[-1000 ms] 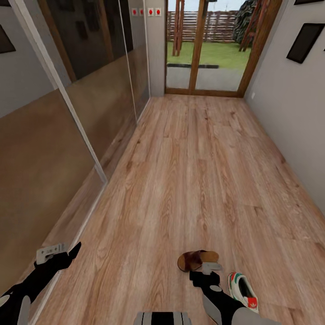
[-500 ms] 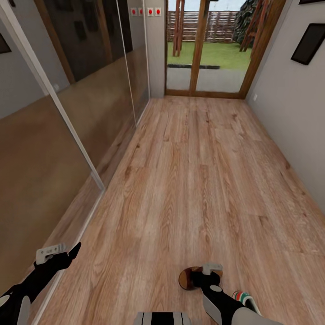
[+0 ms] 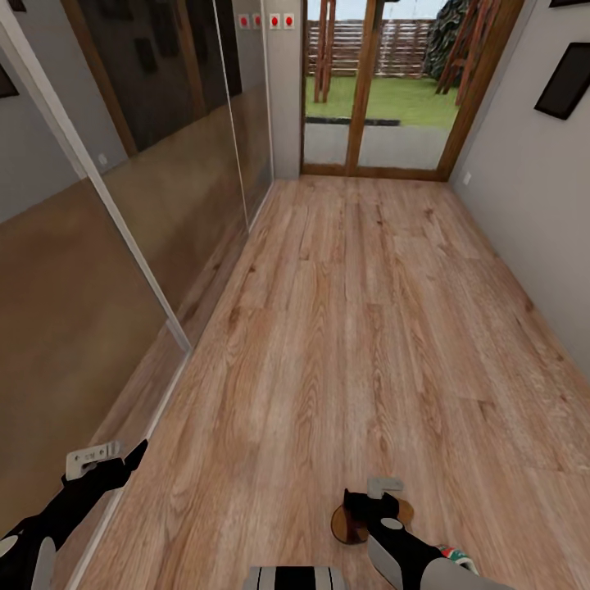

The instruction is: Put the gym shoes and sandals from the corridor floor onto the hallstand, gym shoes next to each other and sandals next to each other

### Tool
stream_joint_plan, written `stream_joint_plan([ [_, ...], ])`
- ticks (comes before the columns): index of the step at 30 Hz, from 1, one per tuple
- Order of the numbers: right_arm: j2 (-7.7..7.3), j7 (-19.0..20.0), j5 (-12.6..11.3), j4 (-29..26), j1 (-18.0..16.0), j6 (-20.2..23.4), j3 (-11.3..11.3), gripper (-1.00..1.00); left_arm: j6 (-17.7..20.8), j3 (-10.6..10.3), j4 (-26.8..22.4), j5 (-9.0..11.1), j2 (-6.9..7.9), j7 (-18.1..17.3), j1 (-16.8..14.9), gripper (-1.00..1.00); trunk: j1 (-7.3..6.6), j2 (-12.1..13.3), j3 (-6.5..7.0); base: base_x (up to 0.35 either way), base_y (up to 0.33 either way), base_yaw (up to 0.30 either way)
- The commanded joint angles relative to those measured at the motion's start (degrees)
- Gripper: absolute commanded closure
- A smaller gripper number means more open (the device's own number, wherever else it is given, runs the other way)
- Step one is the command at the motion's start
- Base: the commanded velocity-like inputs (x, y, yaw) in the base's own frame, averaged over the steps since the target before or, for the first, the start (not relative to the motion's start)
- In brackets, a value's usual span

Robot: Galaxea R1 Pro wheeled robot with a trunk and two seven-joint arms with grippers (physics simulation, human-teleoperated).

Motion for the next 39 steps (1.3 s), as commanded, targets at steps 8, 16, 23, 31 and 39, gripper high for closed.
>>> stream_joint_plan([
  [8, 0.0, 0.0, 0.01, 0.0, 0.0, 0.01, 0.0, -1.0, 0.0, 0.03, 0.0, 0.02, 0.0, 0.0, -0.03, -1.0, 0.0, 0.0, 0.0, 0.016, 0.005, 0.0],
  [16, 0.0, 0.0, 0.01, 0.0, 0.0, 0.02, 0.0, -1.0, 0.0, -0.01, 0.0, 0.0, -0.03, -0.03, 0.0, -1.0, 0.0, 0.0, 0.0, 0.035, 0.032, 0.0],
  [23, 0.0, 0.0, 0.01, 0.0, 0.0, 0.02, 0.0, -1.0, 0.0, -0.02, 0.0, 0.0, 0.0, 0.0, -0.01, -1.0, 0.0, 0.0, 0.0, 0.019, 0.018, 0.0],
  [31, 0.0, 0.0, -0.01, 0.0, 0.0, 0.03, 0.0, -1.0, 0.0, 0.0, 0.0, 0.04, 0.0, 0.06, -0.07, -1.0, 0.0, 0.0, 0.0, 0.062, -0.012, 0.0],
  [39, 0.0, 0.0, 0.01, 0.0, 0.0, 0.01, 0.0, -1.0, 0.0, 0.14, 0.0, 0.08, 0.0, 0.01, -0.02, -1.0, 0.0, 0.0, 0.0, 0.074, -0.028, 0.0],
])
